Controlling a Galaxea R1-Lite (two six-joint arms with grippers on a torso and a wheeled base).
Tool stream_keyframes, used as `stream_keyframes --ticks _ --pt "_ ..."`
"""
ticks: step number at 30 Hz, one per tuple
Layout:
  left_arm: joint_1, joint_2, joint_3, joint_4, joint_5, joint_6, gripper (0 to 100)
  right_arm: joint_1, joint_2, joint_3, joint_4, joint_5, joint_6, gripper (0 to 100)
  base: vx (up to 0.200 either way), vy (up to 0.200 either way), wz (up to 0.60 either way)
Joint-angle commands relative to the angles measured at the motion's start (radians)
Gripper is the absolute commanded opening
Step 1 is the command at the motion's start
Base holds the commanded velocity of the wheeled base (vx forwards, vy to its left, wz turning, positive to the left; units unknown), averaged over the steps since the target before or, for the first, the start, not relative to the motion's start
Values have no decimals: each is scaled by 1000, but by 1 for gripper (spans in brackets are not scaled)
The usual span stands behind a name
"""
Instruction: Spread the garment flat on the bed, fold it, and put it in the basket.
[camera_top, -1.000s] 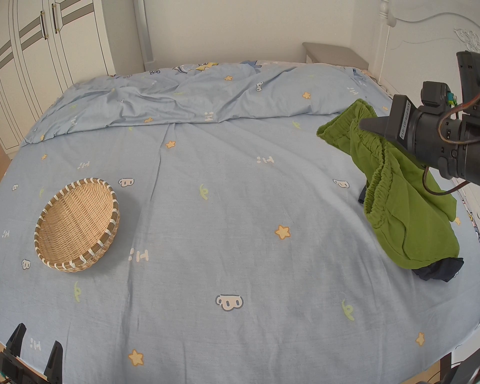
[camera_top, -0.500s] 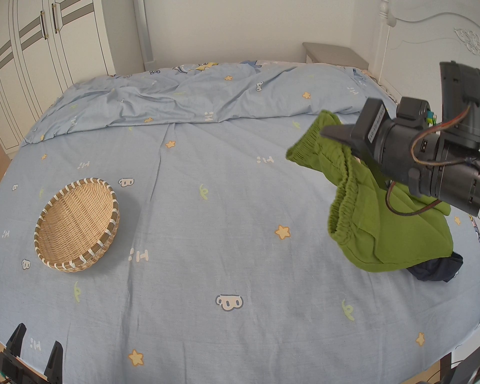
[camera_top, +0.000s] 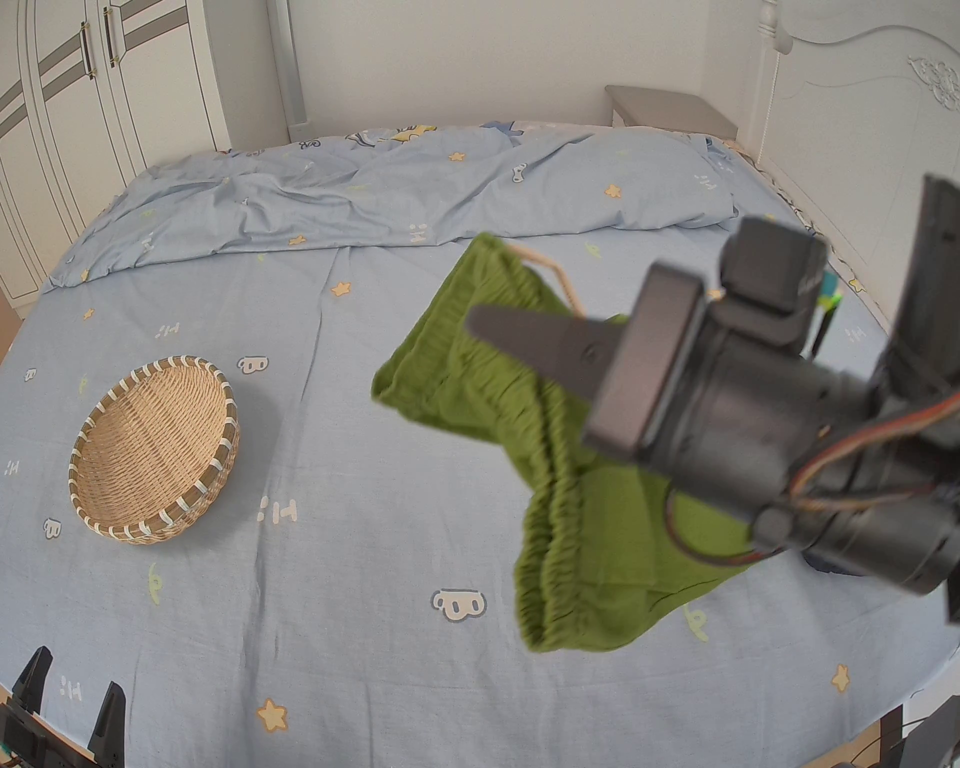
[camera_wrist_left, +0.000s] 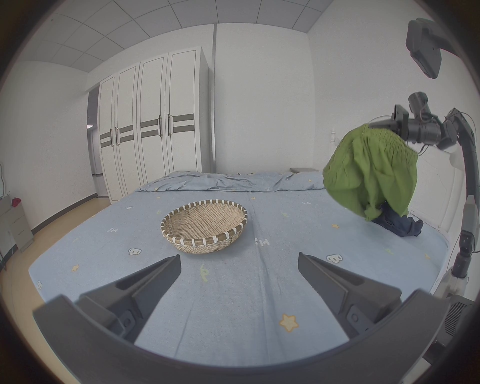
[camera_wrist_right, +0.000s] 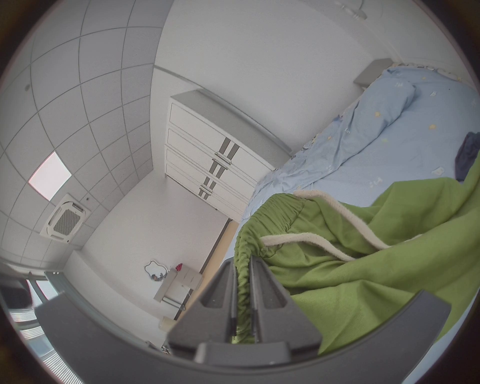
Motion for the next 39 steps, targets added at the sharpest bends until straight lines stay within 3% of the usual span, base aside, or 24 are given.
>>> stream_keyframes --ticks 1,2,3,12,18,25,33,37,39 --pt "-1 -16 18 0 0 0 100 5 277 116 -157 71 -31 0 0 0 0" --pt "-1 -16 18 0 0 0 100 4 295 113 -160 82 -30 0 0 0 0" --pt "-1 -16 18 0 0 0 100 4 311 110 -156 90 -28 100 0 0 0" --pt "1 -16 18 0 0 0 100 -23 341 118 -122 123 -48 100 0 0 0" --pt "-1 -16 18 0 0 0 100 -95 331 119 -119 126 -77 100 0 0 0" --pt "1 -16 18 -2 0 3 100 -312 170 141 -71 165 -82 100 0 0 0" --pt "2 -16 18 -2 -7 14 100 -477 38 185 -53 225 -72 100 0 0 0" --pt "1 -16 18 0 0 3 100 -607 -24 187 13 317 -71 100 0 0 0" --pt "1 -16 18 0 -1 5 100 -621 -31 187 28 337 -69 100 0 0 0"
